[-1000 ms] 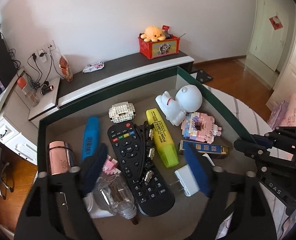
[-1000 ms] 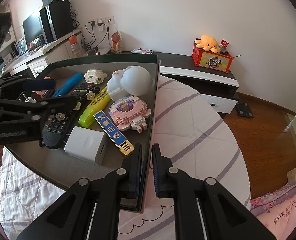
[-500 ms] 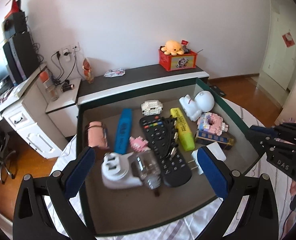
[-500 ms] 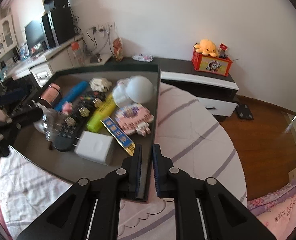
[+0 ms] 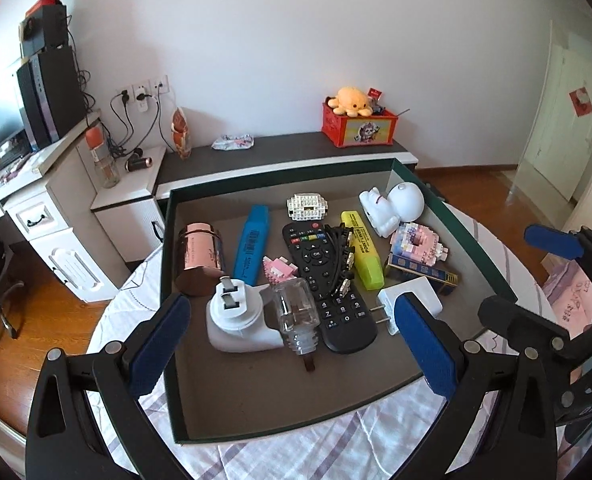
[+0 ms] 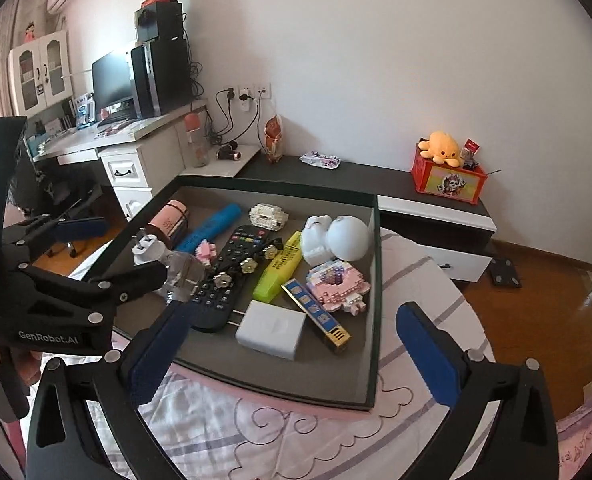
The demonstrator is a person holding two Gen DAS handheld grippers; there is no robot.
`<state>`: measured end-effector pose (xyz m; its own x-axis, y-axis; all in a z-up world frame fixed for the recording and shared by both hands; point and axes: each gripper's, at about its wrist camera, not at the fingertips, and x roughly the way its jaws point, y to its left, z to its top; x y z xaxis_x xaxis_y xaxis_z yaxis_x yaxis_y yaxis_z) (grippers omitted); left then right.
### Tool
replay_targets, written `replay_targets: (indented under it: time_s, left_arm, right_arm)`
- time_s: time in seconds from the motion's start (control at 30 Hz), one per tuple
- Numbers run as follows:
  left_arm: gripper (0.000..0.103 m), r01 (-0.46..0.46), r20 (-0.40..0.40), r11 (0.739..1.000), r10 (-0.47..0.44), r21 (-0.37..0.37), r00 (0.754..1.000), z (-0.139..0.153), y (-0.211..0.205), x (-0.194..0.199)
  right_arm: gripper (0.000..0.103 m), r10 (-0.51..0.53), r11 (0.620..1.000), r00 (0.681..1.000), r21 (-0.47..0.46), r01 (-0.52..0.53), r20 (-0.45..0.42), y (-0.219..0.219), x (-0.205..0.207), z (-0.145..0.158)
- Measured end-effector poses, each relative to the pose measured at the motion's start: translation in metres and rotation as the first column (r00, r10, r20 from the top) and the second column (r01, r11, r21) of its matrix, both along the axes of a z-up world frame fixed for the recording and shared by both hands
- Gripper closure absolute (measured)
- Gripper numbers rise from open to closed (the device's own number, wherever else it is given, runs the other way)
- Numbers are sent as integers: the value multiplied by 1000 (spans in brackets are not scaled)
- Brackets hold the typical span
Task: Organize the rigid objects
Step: 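Withdraw the left tool from the box back over the bed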
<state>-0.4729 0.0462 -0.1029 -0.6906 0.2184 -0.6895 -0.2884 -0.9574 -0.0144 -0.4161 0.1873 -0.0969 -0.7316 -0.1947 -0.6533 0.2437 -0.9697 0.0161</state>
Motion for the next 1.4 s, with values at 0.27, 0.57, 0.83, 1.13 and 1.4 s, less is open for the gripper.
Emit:
replay_targets:
  time_s: [0.27,0.57,0.83,1.13,1.4]
  left_arm:
    - [0,-21,-15,999,22,40,1000,4,-11,18]
    - [0,-93,-109,994,100,65,989,28,-27,64]
    - [0,-130,-266,991,131,18,955,66,-26,127]
    - [0,-135,-269,990,139,33,953,85,-28,176]
    - [0,-132,-236,991,133,21,963,83,-28,200]
  right_arm:
    - [0,1,1000,1000,-3,-1,-26,-11,6,7]
    - [0,26,1000,996,-5,-26,-91,-21,38,27]
    - [0,24,1000,984,14,-22,-178,-28,93,56]
    - [0,17,999,974,50,-6,-225,-29,148,84]
    - [0,3,998,980,64,10,-200,-31,177,85]
